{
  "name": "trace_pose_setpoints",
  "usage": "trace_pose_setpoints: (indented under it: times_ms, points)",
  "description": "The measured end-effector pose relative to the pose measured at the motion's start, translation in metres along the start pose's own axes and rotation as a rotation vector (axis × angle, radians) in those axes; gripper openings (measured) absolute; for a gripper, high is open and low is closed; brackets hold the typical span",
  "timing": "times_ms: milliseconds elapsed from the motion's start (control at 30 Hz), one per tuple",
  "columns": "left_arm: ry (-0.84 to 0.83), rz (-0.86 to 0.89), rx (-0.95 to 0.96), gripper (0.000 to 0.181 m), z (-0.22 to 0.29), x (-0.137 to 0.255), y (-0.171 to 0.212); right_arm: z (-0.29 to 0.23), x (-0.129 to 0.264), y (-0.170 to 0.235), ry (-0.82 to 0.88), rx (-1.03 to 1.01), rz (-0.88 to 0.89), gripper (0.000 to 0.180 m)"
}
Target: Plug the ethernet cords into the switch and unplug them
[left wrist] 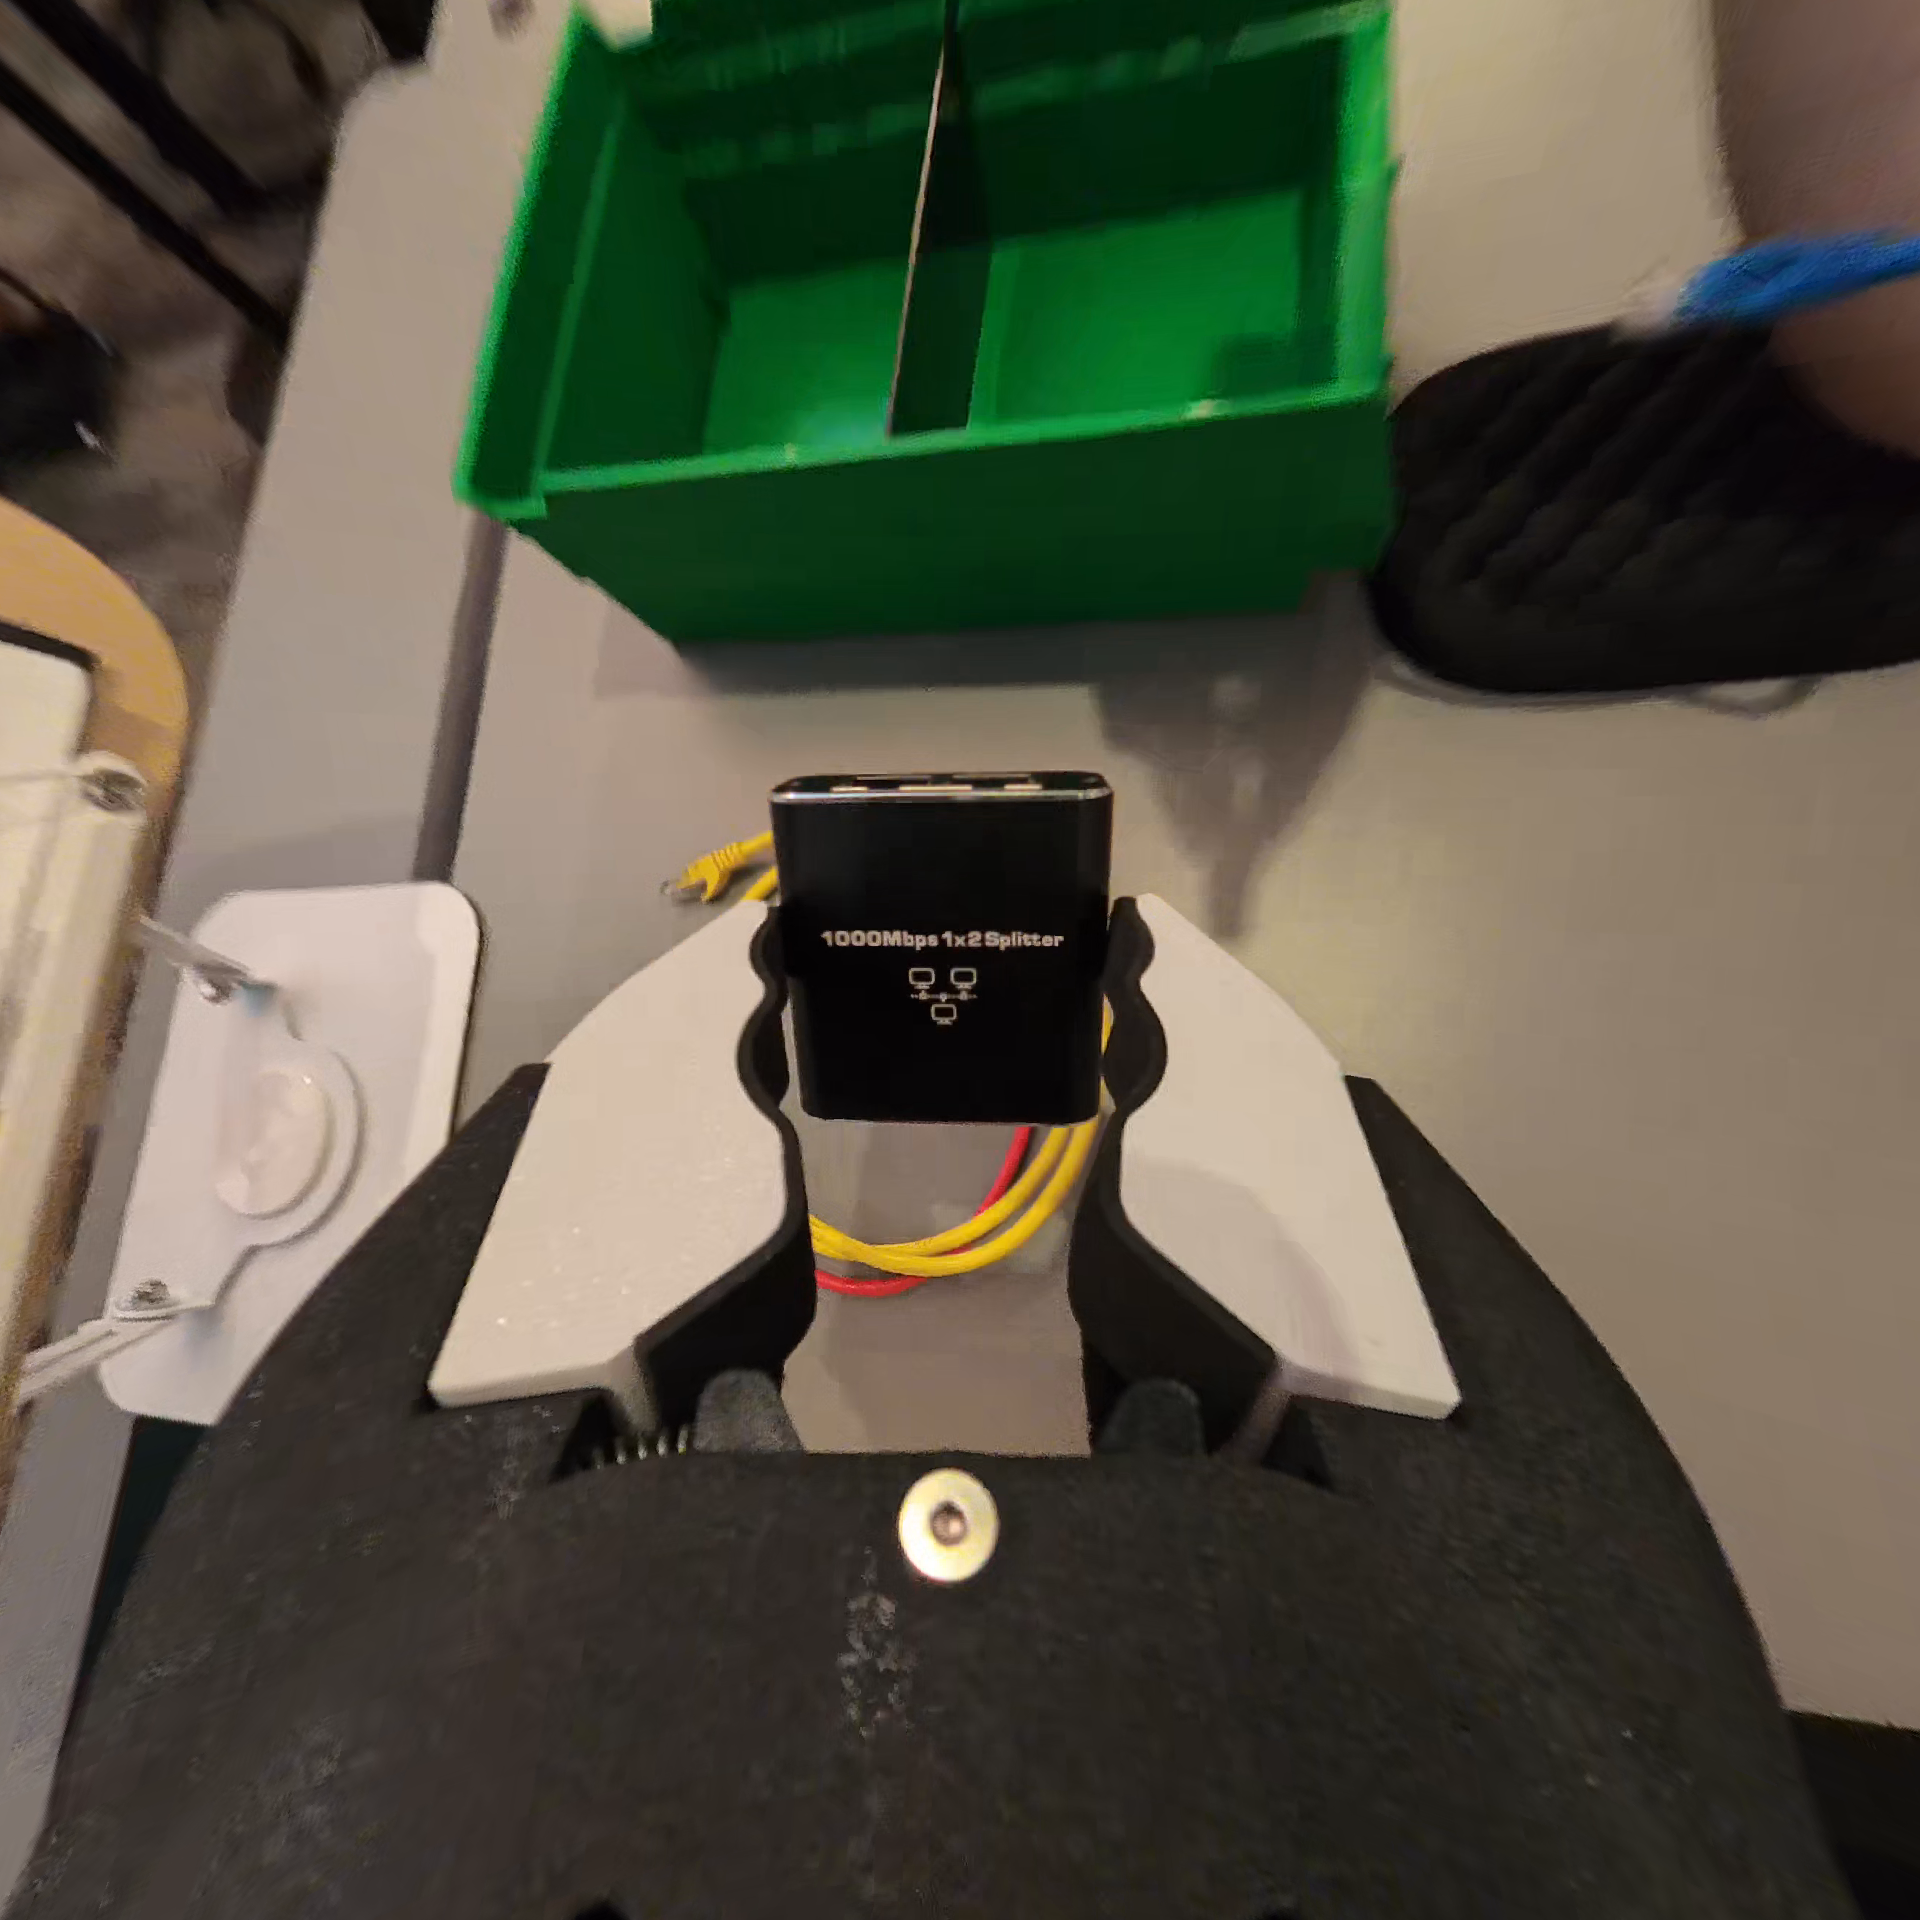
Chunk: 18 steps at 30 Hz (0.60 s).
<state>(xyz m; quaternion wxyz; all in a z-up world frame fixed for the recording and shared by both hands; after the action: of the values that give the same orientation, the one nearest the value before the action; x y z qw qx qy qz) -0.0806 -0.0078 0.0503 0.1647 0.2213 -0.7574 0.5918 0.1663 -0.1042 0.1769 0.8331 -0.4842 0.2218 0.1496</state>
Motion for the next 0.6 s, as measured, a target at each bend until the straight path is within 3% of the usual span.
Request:
trace_pose_setpoints:
  times_ms: [133,267,400,600]
  points:
    - [0.091,0.185,-0.096,0.058,0.025,0.046,-0.011,-0.002,-0.032,0.026,-0.014,-0.046,-0.092,0.013]
    - [0.077,0.211,-0.141,0.058,0.028,0.076,-0.012,-0.011,-0.066,0.055,-0.015,-0.071,-0.212,0.013]
    - [0.104,0.312,-0.169,0.058,0.03,0.096,-0.014,-0.023,-0.089,0.079,-0.031,-0.034,-0.351,0.013]
    - [0.073,0.304,-0.197,0.058,0.031,0.108,-0.014,-0.028,-0.099,0.1,-0.056,-0.082,-0.427,0.013]
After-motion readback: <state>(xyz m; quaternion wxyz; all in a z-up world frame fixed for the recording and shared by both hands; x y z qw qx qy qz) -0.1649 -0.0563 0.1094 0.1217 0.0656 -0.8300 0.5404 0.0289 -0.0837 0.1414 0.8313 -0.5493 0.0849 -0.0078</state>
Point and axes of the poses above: each gripper's, where its closed fingertips meet, x back along the fingers, y out of its underside, z = x × y across the jaws, the point moved 9 cm from there along x, back along the fingers, and after that the axes turned 13 degrees about z, right-handed, at the moved point
